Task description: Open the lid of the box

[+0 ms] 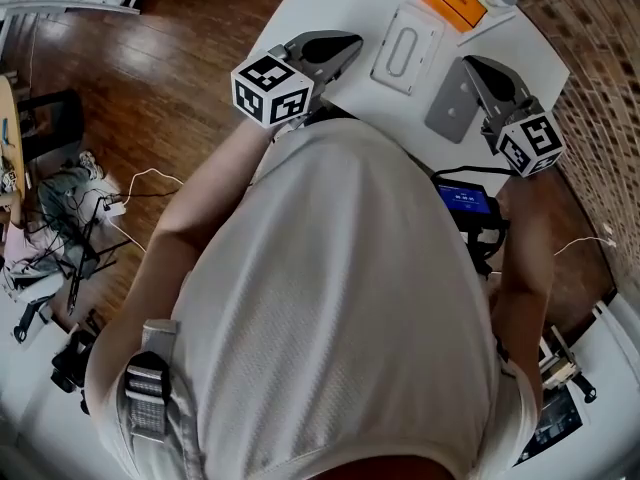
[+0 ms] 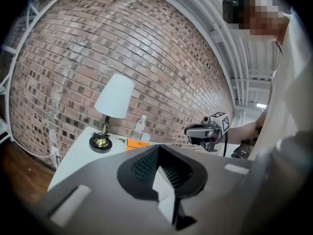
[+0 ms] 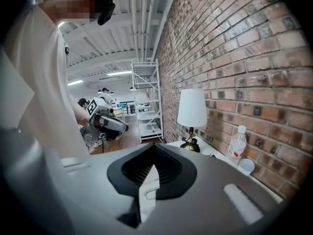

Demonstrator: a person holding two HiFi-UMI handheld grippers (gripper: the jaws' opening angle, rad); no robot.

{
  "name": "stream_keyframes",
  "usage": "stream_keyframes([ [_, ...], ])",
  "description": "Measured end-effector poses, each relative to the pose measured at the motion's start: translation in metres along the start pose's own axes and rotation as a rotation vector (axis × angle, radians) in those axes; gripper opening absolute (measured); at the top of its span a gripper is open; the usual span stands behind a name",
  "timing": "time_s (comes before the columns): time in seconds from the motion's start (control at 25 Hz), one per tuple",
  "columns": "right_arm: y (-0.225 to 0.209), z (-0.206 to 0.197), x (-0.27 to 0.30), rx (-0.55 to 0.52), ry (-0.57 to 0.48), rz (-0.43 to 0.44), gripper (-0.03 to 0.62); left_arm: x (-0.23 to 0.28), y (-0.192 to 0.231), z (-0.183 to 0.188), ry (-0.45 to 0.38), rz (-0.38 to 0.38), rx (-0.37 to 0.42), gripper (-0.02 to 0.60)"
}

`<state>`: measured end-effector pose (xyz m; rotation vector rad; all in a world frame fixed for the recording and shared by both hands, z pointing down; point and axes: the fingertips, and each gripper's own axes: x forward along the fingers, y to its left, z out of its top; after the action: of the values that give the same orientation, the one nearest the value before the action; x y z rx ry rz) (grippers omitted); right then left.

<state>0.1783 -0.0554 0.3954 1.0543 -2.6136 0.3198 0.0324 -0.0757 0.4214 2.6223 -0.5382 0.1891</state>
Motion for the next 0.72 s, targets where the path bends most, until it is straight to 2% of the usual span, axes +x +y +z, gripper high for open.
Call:
stream_keyframes([
  [0.2,-0.002,0.013,-0.001,-0.025,-0.016,0.000,0.002,0.016,-0.010,0.014,-0.007,-0.049,0.042,0.002],
  [0.72,0.003,0.015,0.006,-0.024,-0.027,0.011,0.000,0.026,-0.011,0.018,-0.011,-0.064,0.039,0.002],
])
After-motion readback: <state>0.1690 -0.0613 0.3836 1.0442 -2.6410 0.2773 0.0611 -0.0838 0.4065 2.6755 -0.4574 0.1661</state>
